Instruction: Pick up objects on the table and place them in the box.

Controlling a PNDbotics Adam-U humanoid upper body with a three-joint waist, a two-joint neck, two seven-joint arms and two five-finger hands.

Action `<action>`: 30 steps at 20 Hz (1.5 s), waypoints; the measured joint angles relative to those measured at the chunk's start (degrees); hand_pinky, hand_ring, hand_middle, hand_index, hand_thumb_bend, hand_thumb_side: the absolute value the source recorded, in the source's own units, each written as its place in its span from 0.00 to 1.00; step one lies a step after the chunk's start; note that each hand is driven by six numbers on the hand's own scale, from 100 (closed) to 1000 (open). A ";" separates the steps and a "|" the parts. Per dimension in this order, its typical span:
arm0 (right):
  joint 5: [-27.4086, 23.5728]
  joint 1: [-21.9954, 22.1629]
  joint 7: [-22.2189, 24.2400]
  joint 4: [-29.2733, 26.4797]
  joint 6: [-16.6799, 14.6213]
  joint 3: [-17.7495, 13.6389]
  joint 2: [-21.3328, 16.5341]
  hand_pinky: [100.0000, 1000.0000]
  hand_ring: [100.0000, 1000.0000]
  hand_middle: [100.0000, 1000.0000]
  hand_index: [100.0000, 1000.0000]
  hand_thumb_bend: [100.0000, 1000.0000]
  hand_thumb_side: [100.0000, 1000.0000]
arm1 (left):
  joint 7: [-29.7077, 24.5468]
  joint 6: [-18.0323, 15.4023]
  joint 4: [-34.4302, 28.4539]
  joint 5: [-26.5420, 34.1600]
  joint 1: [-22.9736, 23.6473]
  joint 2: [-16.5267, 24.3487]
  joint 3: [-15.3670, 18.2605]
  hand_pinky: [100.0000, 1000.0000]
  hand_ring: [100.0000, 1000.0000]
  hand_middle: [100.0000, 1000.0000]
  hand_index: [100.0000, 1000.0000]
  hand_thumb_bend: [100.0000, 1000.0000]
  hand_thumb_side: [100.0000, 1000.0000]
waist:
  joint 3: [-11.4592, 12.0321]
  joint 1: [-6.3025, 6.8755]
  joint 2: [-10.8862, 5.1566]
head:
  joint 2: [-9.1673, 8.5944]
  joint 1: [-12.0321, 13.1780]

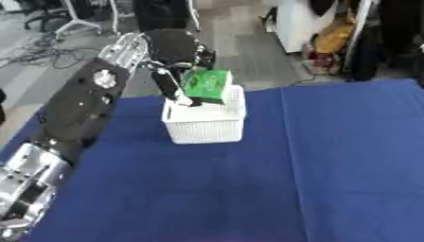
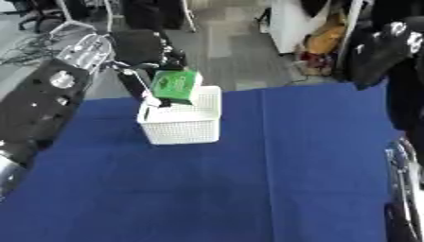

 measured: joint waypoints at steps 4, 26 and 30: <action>-0.36 -0.34 0.46 -0.28 0.27 0.02 0.77 0.05 0.14 0.15 0.34 0.00 0.95 | 5.65 5.33 4.61 -9.39 -0.55 -1.15 2.48 0.00 0.00 0.06 0.25 0.01 0.77 | -0.83 0.09 0.29 | -0.06 0.43; -1.43 -0.41 1.40 -1.03 0.68 0.36 1.71 0.05 0.14 0.15 0.34 0.00 0.94 | 12.09 23.53 13.52 -28.76 -1.41 -1.71 8.31 0.89 0.75 0.77 0.86 0.20 0.89 | -1.57 0.15 0.61 | -0.46 1.46; -1.61 -0.42 1.41 -1.04 0.69 0.36 1.71 0.05 0.14 0.16 0.34 0.00 0.94 | 11.51 23.36 14.09 -27.77 -1.43 -2.05 8.38 1.00 0.96 0.98 0.95 0.27 1.00 | -1.63 0.17 0.61 | -0.46 1.46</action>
